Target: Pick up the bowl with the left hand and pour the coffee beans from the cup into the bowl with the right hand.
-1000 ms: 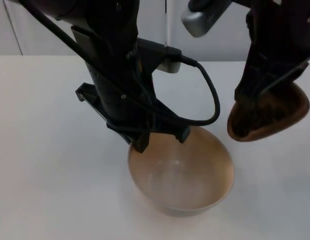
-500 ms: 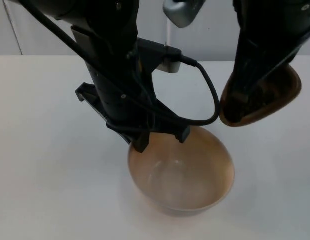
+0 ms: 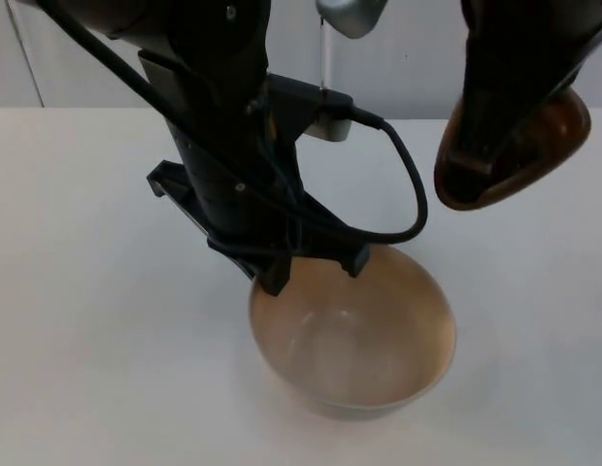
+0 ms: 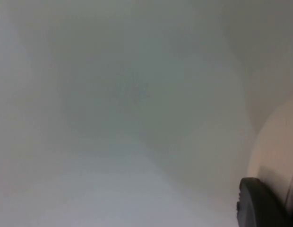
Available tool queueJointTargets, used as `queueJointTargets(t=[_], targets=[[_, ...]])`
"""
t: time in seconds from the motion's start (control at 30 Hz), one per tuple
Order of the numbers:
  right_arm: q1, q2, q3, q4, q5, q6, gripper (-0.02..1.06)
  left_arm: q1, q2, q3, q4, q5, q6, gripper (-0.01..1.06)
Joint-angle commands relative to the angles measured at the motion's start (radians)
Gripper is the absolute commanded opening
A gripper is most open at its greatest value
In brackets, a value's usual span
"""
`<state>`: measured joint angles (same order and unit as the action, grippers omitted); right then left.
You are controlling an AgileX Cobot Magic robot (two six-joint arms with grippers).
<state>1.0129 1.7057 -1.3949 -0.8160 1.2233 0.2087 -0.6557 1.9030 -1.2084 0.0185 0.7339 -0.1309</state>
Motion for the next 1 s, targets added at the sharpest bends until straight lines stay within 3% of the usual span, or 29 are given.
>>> queueJointTargets(t=[0.0,0.17,0.97], targets=[[0.018,-0.011,0.003,-0.024,-0.002,0.000,0.00,-0.005,-0.004,-0.002,-0.009,-0.014,-0.005,0.00],[0.049,-0.011,0.033,-0.077,-0.002,0.000,0.00,-0.005,-0.004,-0.002,-0.009,-0.014,-0.005,0.00],[0.104,-0.011,0.070,-0.154,-0.002,0.019,0.00,-0.005,-0.004,-0.002,-0.011,-0.014,-0.005,0.00]])
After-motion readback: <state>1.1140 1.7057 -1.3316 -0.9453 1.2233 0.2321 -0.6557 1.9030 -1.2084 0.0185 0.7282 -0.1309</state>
